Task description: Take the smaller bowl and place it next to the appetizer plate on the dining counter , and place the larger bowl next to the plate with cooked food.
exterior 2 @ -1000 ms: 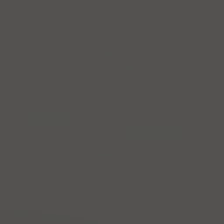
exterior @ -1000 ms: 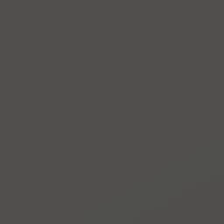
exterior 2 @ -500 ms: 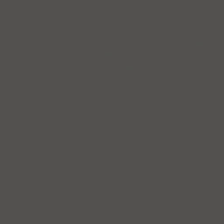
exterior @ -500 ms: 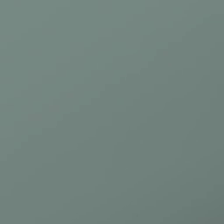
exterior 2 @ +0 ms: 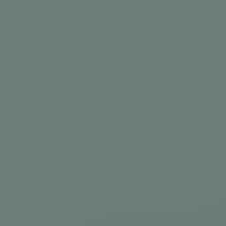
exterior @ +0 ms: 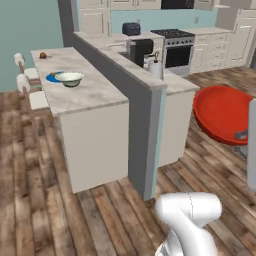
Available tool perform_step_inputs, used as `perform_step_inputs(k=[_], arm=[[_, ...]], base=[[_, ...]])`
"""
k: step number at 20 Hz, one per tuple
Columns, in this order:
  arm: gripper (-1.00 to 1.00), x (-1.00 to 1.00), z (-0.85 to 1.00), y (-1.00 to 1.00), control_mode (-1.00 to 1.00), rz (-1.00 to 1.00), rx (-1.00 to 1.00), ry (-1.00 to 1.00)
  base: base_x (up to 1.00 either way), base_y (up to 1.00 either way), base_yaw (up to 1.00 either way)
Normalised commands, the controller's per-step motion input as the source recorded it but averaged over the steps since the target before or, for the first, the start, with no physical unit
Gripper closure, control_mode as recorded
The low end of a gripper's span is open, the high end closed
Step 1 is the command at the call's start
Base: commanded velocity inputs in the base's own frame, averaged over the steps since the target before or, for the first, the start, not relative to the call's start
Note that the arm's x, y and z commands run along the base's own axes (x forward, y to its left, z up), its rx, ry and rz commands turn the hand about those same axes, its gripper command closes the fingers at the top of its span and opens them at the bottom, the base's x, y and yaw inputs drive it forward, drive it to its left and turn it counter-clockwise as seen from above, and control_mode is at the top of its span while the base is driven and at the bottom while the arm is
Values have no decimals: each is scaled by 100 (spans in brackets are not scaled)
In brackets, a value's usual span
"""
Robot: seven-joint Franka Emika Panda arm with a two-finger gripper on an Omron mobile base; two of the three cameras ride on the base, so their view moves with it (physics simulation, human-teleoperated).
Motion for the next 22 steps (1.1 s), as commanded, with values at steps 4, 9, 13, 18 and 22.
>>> perform_step_inputs(k=[4, 9, 13, 18, 22], arm=[[100, 0, 0, 0, 100, 0, 0, 0], [100, 0, 0, 0, 100, 0, 0, 0], [100, 0, 0, 0, 100, 0, 0, 0], [100, 0, 0, 0, 100, 0, 0, 0], [100, 0, 0, 0, 100, 0, 0, 0]], base=[[64, 100, -18], [58, 100, -19], [49, 100, -20], [50, 100, -22], [51, 100, -22]])
